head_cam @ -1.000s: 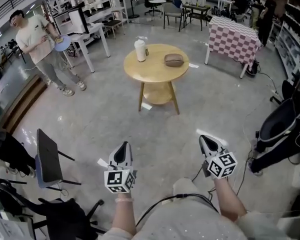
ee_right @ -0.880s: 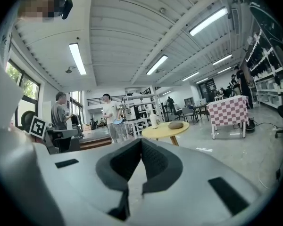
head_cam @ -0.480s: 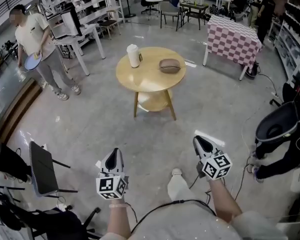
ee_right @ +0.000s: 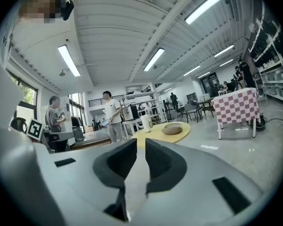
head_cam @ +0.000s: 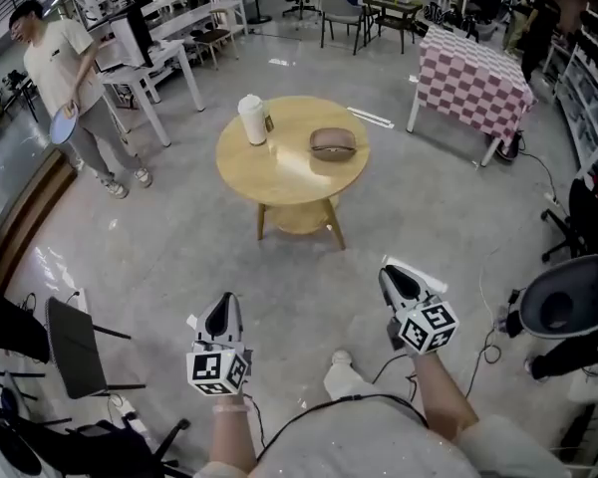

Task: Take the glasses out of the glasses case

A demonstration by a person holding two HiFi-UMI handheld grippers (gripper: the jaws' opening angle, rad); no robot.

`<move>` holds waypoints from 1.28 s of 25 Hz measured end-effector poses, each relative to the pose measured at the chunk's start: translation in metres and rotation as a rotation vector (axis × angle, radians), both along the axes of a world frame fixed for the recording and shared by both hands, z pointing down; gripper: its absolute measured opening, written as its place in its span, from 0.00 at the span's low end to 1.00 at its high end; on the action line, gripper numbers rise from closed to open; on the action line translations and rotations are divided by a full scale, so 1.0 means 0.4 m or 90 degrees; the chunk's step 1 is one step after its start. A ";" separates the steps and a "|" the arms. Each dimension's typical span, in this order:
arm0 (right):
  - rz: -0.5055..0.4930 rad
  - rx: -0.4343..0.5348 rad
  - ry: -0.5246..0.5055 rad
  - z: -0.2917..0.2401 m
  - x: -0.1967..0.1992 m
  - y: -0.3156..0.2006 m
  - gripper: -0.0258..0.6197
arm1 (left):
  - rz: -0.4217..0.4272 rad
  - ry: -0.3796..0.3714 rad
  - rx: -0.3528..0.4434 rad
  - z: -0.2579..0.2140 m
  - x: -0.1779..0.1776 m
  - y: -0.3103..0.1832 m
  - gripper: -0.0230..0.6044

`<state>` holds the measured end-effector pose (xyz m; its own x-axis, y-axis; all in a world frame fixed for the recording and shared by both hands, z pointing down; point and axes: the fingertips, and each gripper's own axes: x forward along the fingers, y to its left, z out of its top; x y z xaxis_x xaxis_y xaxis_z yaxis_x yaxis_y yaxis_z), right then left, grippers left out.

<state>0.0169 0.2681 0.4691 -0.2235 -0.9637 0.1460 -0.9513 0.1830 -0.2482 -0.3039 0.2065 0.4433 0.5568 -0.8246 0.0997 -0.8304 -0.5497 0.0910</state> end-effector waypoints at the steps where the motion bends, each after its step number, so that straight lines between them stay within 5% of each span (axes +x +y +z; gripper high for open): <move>1: -0.002 0.000 -0.002 0.000 0.012 -0.018 0.14 | 0.000 -0.002 -0.002 0.000 0.015 -0.016 0.05; 16: -0.025 -0.009 -0.003 0.022 0.225 -0.213 0.15 | 0.014 0.011 -0.007 0.014 0.274 -0.221 0.05; 32: -0.004 -0.008 -0.038 0.037 0.332 -0.291 0.17 | 0.049 0.003 -0.023 0.026 0.405 -0.345 0.05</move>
<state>0.1498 0.1516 0.4838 -0.2381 -0.9603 0.1451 -0.9336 0.1851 -0.3068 -0.1420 0.0686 0.4536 0.6188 -0.7754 0.1257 -0.7855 -0.6082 0.1147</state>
